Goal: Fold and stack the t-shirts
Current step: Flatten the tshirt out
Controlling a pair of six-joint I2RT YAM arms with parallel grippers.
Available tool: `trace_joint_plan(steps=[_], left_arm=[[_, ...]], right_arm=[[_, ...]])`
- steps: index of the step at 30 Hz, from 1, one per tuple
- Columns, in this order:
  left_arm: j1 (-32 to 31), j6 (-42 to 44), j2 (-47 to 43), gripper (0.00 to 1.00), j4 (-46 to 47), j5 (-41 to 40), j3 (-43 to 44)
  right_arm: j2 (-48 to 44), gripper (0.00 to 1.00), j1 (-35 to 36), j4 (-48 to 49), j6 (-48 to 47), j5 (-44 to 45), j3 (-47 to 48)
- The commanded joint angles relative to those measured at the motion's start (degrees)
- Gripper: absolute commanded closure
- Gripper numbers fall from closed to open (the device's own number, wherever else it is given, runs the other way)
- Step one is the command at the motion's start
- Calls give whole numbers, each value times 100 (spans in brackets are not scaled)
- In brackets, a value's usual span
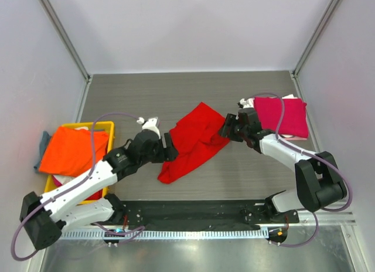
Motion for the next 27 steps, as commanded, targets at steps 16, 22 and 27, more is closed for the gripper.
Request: trace_joint_plan(steps=[16, 22, 27], left_arm=[[-19, 1530, 3867, 30, -351, -712, 2982], [-124, 1969, 4280, 31, -237, -685, 3253], [-353, 2285, 4658, 35, -509, -1045, 3702]], right_arm=[[1102, 37, 321, 790, 648, -906, 616], [1208, 73, 312, 1010, 683, -986, 503], [770, 98, 312, 931, 552, -801, 222]])
